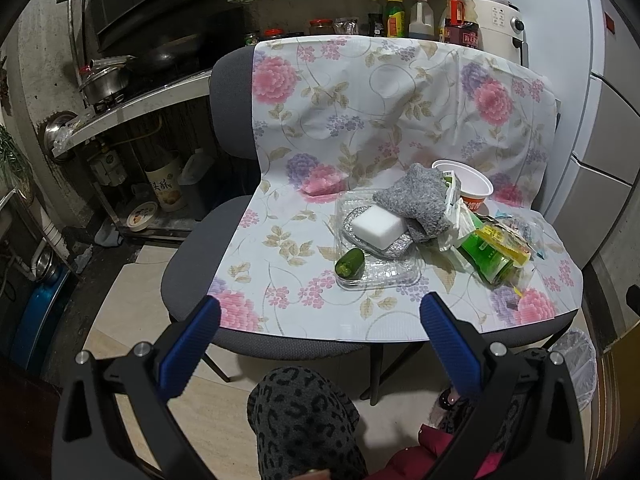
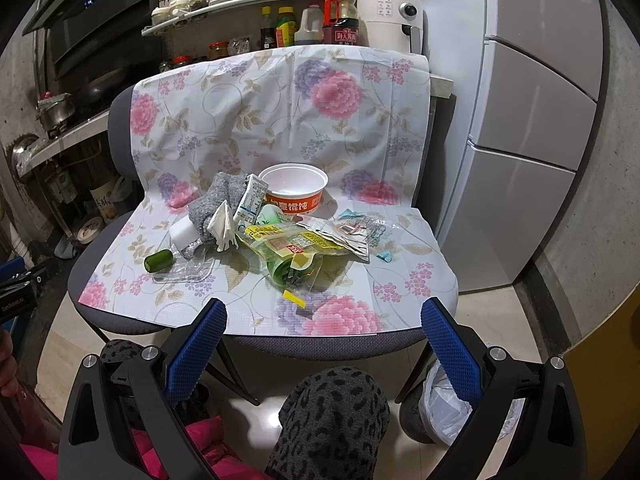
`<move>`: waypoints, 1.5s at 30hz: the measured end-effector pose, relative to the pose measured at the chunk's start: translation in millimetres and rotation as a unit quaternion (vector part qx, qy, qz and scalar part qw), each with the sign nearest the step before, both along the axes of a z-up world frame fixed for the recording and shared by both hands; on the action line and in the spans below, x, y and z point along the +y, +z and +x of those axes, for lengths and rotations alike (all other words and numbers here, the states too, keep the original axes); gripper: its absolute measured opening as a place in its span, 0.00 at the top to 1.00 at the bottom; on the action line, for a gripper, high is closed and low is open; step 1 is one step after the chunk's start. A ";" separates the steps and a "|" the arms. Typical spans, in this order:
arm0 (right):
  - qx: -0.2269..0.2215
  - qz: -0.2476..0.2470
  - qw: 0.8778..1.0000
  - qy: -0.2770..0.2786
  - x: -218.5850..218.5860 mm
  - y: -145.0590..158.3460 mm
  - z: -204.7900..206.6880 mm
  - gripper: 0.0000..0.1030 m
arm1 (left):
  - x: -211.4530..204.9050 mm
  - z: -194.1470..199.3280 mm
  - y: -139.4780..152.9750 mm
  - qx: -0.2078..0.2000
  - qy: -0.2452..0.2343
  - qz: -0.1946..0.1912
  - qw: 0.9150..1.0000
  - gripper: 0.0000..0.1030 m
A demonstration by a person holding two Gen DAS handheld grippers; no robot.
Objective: Collect trash
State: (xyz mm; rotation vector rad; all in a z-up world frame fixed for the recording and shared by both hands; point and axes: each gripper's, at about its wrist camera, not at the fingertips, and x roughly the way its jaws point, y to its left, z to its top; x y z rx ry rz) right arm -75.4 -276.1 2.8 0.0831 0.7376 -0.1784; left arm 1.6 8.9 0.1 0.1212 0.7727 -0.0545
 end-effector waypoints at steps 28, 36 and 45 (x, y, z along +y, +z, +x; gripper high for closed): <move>0.005 0.002 1.000 0.000 -2.9 -4.6 2.8 0.06 | 3.8 3.8 -0.8 0.004 0.004 -0.001 1.000 0.06; 0.009 0.005 1.000 0.019 -6.5 -19.3 15.5 0.06 | 3.8 12.4 -11.5 0.020 0.013 -0.004 1.000 0.06; 0.021 0.020 0.998 0.050 -10.4 -47.6 46.1 0.06 | -4.8 35.0 -32.6 0.037 -0.001 -0.011 0.999 0.06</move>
